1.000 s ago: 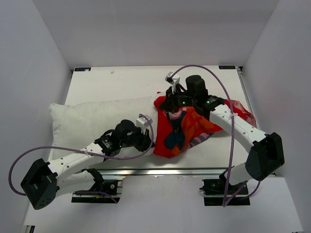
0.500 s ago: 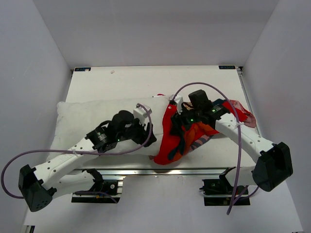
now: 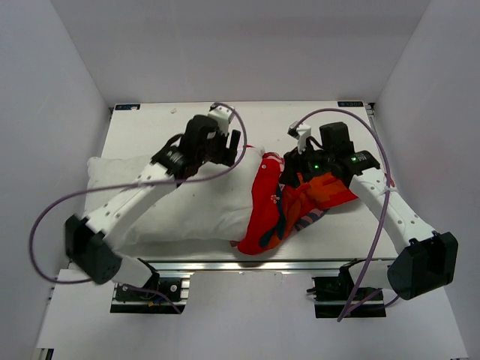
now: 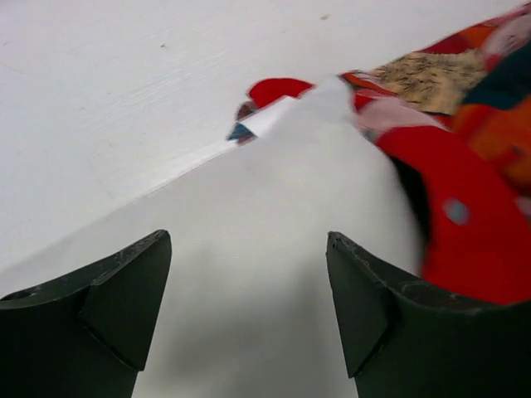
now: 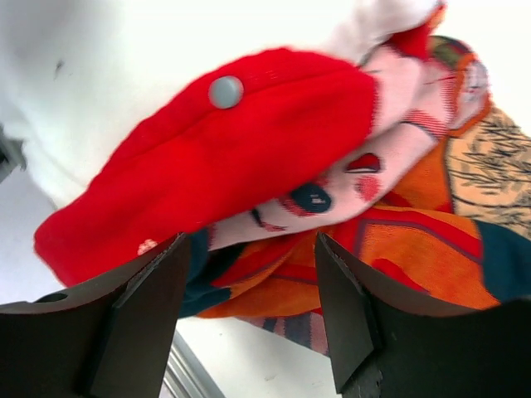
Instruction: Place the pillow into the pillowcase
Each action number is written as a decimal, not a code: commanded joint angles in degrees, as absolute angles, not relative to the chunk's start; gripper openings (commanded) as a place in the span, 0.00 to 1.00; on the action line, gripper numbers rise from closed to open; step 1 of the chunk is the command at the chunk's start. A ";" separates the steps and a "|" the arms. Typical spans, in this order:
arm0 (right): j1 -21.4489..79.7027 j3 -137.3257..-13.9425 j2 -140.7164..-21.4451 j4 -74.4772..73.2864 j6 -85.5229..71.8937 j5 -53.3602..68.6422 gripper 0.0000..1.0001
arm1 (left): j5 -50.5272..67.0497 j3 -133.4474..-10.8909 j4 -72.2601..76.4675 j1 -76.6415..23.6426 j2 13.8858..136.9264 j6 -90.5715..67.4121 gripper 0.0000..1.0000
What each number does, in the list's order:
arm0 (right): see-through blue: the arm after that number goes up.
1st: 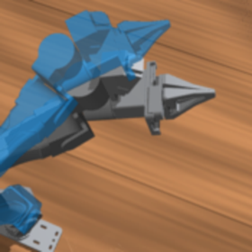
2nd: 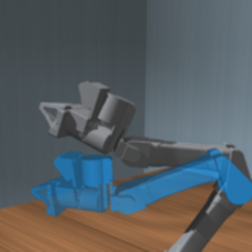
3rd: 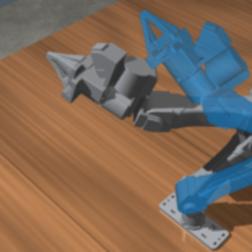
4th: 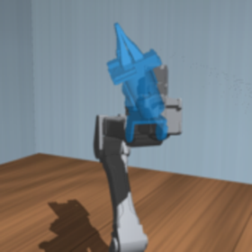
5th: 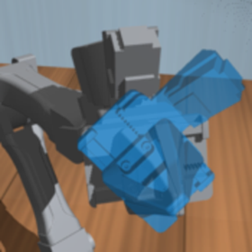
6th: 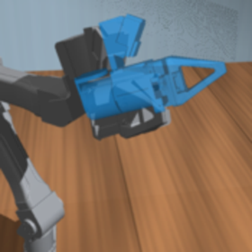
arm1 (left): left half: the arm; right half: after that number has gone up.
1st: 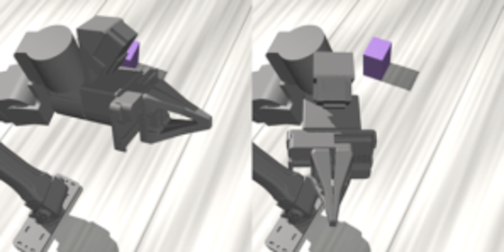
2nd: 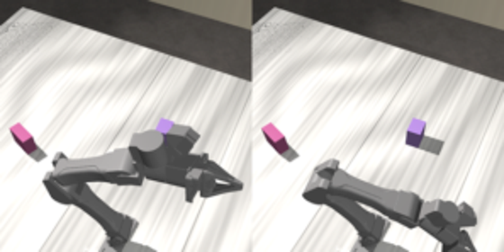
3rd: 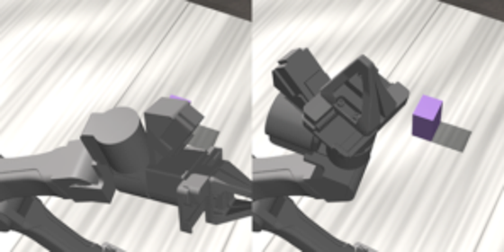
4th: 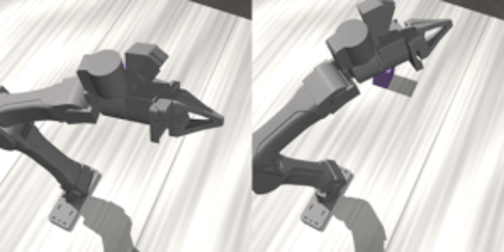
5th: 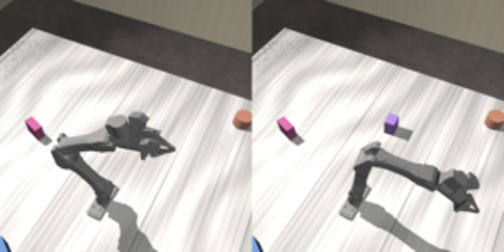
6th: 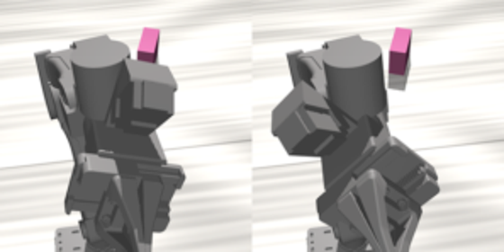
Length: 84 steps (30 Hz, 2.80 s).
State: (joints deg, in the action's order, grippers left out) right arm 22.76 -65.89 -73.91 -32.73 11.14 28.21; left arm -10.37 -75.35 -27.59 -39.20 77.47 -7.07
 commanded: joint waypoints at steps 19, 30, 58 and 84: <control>17.84 -77.60 -86.29 -23.21 -18.36 28.02 0.79 | 18.00 -81.14 -36.92 -32.26 99.24 -4.21 0.18; 18.63 -76.47 -90.97 -24.61 -19.25 29.44 0.75 | 21.27 -62.24 -24.61 -32.25 80.43 -14.15 0.00; 28.04 -71.33 -89.38 -25.23 -15.20 23.29 0.03 | 25.13 -58.89 -22.85 -32.17 78.58 -15.03 0.00; 31.38 -93.59 -94.57 -16.08 -28.56 30.76 0.00 | 26.28 -65.63 -15.64 -31.99 88.32 -14.68 0.00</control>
State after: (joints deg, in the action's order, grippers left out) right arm 31.16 -88.95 -97.69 -22.33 -26.85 28.80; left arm 23.64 -61.36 -14.28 -31.22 86.74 -15.25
